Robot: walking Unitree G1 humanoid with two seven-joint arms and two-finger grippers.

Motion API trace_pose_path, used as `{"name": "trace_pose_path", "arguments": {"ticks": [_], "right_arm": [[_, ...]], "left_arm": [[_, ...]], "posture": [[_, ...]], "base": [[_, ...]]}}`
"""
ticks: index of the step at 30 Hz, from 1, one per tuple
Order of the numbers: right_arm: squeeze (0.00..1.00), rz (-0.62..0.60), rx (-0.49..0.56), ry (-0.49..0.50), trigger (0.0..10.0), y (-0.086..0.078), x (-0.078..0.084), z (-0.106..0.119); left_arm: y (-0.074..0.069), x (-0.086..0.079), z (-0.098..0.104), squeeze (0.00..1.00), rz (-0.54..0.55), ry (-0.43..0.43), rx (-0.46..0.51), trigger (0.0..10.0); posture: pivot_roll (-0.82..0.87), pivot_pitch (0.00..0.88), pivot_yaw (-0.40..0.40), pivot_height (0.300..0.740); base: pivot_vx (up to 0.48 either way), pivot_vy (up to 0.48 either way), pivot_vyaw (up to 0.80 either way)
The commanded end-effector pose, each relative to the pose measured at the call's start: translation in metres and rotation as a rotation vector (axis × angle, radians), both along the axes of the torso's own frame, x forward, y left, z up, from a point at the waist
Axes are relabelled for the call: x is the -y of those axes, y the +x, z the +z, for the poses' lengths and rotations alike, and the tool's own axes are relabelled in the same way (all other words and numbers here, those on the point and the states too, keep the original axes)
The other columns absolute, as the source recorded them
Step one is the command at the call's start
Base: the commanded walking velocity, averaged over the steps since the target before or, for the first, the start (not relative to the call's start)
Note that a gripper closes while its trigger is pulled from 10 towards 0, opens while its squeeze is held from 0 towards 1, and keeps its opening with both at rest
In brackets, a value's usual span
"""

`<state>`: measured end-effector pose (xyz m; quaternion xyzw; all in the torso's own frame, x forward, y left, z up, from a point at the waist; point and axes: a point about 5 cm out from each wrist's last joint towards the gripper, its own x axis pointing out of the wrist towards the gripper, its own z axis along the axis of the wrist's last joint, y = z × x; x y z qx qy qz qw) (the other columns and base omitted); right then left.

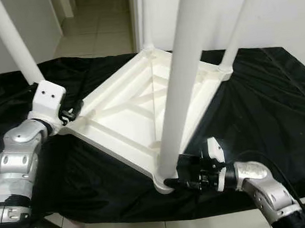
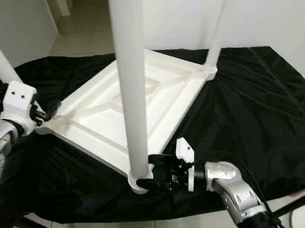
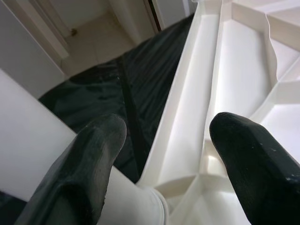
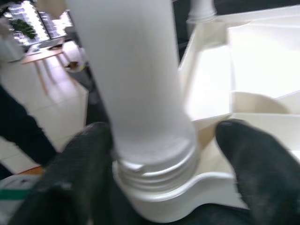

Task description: Building children table

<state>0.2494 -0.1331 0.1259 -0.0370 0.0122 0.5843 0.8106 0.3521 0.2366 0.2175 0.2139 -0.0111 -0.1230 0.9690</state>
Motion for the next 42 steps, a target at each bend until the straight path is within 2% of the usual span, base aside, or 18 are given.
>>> {"name": "trace_pose_path", "arguments": {"ticks": [1, 3, 4, 11, 14, 15, 17, 22, 24, 26, 33, 34, 37, 42], "right_arm": [[1.0, -0.077, 0.041, -0.016, 10.0, 0.0, 0.005, 0.003], [1.0, -0.093, 0.032, -0.008, 10.0, -0.004, 0.005, 0.001], [0.0, -0.095, 0.016, 0.005, 10.0, -0.011, 0.006, -0.001], [0.0, -0.109, 0.01, 0.017, 10.0, -0.019, 0.006, -0.002], [0.0, -0.19, 0.039, 0.043, 10.0, -0.021, 0.011, 0.003], [0.0, -0.19, 0.039, 0.043, 10.0, -0.021, 0.011, 0.003], [0.0, -0.26, 0.069, 0.071, 10.0, -0.021, 0.015, 0.01], [0.0, -0.311, 0.087, 0.091, 10.0, -0.021, 0.017, 0.013], [0.0, -0.336, 0.111, 0.092, 10.0, -0.027, 0.017, 0.014], [0.0, -0.336, 0.112, 0.082, 10.0, -0.032, 0.017, 0.012], [0.0, -0.282, 0.064, 0.011, 10.0, -0.05, 0.023, 0.002], [0.0, -0.23, 0.043, -0.027, 10.0, -0.059, 0.025, -0.002], [0.0, -0.193, 0.0, -0.065, 10.0, -0.07, 0.033, -0.007], [0.0, -0.178, -0.013, -0.082, 10.0, -0.074, 0.038, -0.008]], "left_arm": [[0.001, -0.008, 0.005, 0.0, 0.037, 0.012, 0.022, 10.0], [0.001, -0.008, 0.005, 0.0, 0.036, 0.013, 0.024, 10.0], [0.001, -0.008, 0.005, 0.0, 0.035, 0.013, 0.025, 10.0], [0.001, -0.006, 0.004, 0.0, 0.026, 0.016, 0.032, 10.0], [-0.003, 0.003, -0.001, 0.0, -0.092, 0.037, 0.042, 10.0], [-0.003, 0.003, -0.001, 0.0, -0.092, 0.037, 0.042, 10.0], [-0.005, 0.009, -0.009, 0.0, -0.17, 0.051, -0.003, 10.0], [-0.008, 0.013, -0.015, 0.0, -0.226, 0.067, -0.035, 10.0], [-0.012, 0.018, -0.019, 0.0, -0.305, 0.051, -0.055, 10.0], [-0.015, 0.021, -0.021, 0.0, -0.361, 0.04, -0.057, 10.0], [-0.013, 0.026, -0.03, 0.0, -0.408, 0.078, -0.089, 10.0], [-0.012, 0.027, -0.031, 0.0, -0.421, 0.089, -0.093, 10.0], [-0.011, 0.027, -0.03, 0.0, -0.44, 0.102, -0.094, 10.0], [-0.01, 0.028, -0.03, 0.0, -0.446, 0.11, -0.097, 10.0]], "posture": [[0.08, 0.09, 0.026, 0.74], [0.08, 0.09, 0.026, 0.74], [0.08, 0.089, 0.024, 0.74], [0.07, 0.088, 0.023, 0.74], [0.06, 0.087, 0.022, 0.74], [0.06, 0.087, 0.022, 0.74], [0.06, 0.087, 0.01, 0.74], [0.06, 0.088, 0.009, 0.74], [0.05, 0.089, 0.011, 0.74], [0.04, 0.089, 0.015, 0.74], [0.03, 0.091, 0.023, 0.74], [0.03, 0.094, 0.028, 0.74], [0.02, 0.097, 0.029, 0.74], [0.02, 0.097, 0.03, 0.74]], "base": [[0.0, 0.0, 0.0], [0.0, 0.0, 0.0], [0.0, 0.0, 0.0], [0.0, 0.0, 0.0], [0.0, 0.0, 0.0], [0.0, 0.0, 0.0], [0.0, 0.0, 0.0], [0.0, 0.0, 0.0], [0.0, 0.0, 0.0], [0.0, 0.0, 0.0], [0.0, 0.0, 0.0], [0.0, 0.0, 0.0], [0.0, 0.0, 0.0], [0.0, 0.0, 0.0]]}}
